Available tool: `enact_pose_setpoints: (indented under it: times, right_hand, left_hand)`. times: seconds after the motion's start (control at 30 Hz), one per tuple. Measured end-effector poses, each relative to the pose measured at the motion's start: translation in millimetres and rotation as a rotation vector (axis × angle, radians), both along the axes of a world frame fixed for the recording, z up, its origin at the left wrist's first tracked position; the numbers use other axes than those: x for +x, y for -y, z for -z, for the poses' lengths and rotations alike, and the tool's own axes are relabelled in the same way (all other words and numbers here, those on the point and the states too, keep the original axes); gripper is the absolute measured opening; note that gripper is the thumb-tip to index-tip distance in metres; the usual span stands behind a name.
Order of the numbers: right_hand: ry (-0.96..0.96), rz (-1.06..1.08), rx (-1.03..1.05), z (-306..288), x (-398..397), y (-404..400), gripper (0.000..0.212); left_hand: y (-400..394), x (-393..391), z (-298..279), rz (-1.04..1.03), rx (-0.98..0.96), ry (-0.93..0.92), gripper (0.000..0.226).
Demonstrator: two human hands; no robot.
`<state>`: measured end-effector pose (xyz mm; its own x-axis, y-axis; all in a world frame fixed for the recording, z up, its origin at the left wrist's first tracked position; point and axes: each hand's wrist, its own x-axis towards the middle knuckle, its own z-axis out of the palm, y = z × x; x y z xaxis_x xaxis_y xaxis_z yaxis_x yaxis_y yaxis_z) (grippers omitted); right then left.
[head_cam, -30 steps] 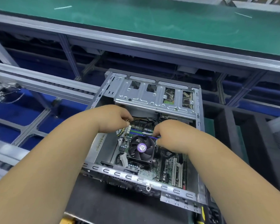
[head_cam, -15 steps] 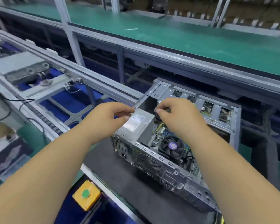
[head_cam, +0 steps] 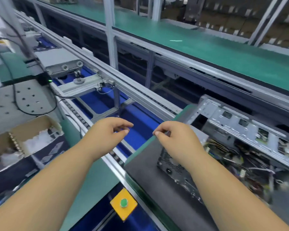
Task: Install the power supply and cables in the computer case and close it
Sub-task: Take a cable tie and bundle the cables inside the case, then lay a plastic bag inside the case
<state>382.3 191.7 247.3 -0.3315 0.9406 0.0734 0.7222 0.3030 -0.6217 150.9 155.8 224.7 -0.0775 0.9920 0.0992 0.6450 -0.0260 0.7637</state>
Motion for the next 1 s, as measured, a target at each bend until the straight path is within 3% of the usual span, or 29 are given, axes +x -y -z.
enact_pose_setpoints:
  times: [0.5,0.67,0.8,0.9,1.0]
  right_hand:
    - [-0.066,-0.376,0.111,-41,-334,-2,0.012]
    - [-0.048,-0.431,0.132,-46,-410,4,0.014]
    - [-0.051,-0.461,0.086,-45,-445,10,0.015]
    - [-0.040,-0.500,0.087,-45,-463,15,0.015]
    - [-0.049,-0.525,0.108,-46,-476,20,0.015]
  left_hand:
    - [60,-290,-43,-0.407,0.190,-0.084,0.024]
    - [84,-359,-64,-0.602,0.402,-0.383,0.023]
    - [100,-401,-82,-0.781,0.510,-0.522,0.024]
    - [106,-428,-92,-0.972,0.478,-0.612,0.024]
    - [103,-449,-98,-1.017,0.379,-0.678,0.027]
